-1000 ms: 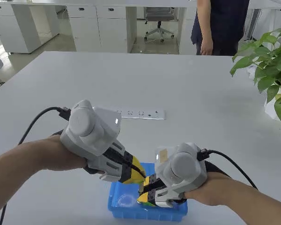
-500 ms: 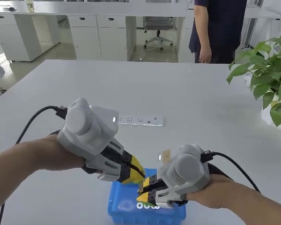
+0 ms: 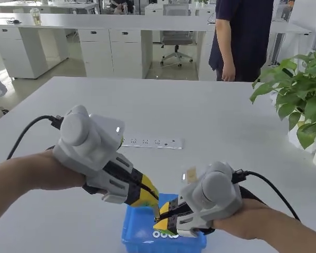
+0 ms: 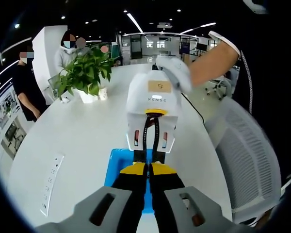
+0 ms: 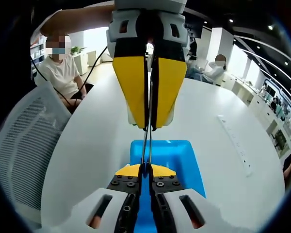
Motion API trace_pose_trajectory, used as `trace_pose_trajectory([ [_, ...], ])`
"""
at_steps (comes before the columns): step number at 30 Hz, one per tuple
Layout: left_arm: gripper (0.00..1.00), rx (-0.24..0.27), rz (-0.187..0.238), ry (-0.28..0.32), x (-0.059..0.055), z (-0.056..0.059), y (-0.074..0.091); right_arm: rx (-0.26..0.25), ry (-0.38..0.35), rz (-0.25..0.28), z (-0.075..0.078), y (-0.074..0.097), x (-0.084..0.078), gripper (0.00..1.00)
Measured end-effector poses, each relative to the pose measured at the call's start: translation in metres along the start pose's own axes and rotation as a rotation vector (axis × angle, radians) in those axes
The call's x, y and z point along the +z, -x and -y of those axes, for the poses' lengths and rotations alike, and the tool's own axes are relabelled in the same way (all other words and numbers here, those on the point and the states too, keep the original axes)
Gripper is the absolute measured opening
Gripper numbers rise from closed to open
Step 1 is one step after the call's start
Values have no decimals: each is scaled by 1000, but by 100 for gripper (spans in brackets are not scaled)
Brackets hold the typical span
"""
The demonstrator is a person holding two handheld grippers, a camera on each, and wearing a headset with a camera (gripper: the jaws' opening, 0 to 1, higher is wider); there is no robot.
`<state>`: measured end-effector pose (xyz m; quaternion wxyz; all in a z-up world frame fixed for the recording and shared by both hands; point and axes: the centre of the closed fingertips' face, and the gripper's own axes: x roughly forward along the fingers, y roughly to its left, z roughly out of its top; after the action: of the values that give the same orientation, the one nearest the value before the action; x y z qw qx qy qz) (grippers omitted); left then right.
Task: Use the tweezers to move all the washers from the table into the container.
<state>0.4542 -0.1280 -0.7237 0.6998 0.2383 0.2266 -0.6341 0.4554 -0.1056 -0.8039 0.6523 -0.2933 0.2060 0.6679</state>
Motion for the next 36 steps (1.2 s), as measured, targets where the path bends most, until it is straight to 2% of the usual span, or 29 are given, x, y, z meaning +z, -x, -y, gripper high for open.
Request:
trace_pose_trajectory([
  [8, 5, -24, -7, -5, 4, 21, 2, 8, 30, -31, -18, 9, 0, 6],
  [15, 5, -45, -31, -9, -3, 37, -3, 23, 44, -66, -35, 11, -9, 6],
  [22, 5, -69, -55, -4, -20, 54, -12, 43, 40, -98, -57, 11, -23, 6],
  [27, 5, -75, -87, -20, -33, 67, -18, 58, 53, -123, -70, 10, -32, 5],
  [29, 5, -75, -101, -20, -38, 70, -19, 60, 55, -130, -74, 9, -35, 5],
  [32, 5, -74, -144, -35, -52, 76, -23, 64, 55, -137, -80, 7, -40, 5],
  [36, 5, -75, -141, -28, -60, 84, -30, 76, 53, -149, -89, 3, -48, 5],
])
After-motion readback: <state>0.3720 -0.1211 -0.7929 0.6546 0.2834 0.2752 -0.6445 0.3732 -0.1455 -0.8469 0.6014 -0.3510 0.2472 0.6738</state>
